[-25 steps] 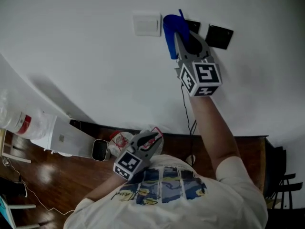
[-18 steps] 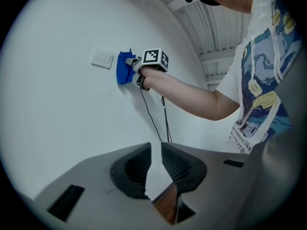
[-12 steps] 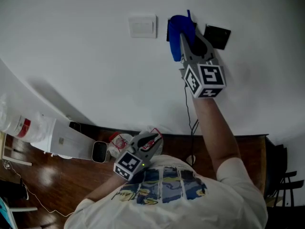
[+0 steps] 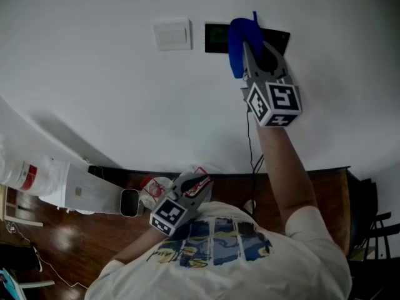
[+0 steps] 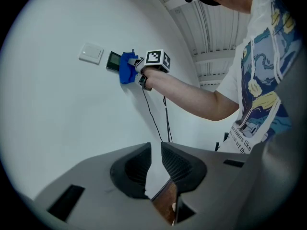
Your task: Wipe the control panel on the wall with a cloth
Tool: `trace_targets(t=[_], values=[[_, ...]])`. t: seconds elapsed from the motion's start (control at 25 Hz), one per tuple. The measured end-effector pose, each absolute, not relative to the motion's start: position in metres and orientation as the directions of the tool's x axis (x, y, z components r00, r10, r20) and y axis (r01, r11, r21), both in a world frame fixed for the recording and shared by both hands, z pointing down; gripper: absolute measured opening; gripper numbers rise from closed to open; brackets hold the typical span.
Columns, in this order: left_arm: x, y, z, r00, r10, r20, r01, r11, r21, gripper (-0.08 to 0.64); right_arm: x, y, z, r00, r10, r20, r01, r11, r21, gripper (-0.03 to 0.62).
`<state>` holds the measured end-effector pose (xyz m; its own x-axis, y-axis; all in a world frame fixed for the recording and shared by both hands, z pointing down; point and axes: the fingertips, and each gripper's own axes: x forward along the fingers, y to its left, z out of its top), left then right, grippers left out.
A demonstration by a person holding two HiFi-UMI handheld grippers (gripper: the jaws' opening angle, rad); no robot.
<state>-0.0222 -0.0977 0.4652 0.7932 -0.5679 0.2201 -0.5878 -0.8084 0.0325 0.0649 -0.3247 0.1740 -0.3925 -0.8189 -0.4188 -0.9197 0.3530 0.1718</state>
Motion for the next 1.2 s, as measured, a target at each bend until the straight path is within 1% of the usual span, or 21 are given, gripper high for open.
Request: trace_targets(t=[1.2], values=[[-0.002, -0.106, 0.466, 0.808, -0.538, 0.24, -0.56, -0.828, 0.032, 0.057, 0.173, -0.321, 0.175, -0.239, -0.863, -0.446, -0.971, 0.207, 0.119, 0.094]])
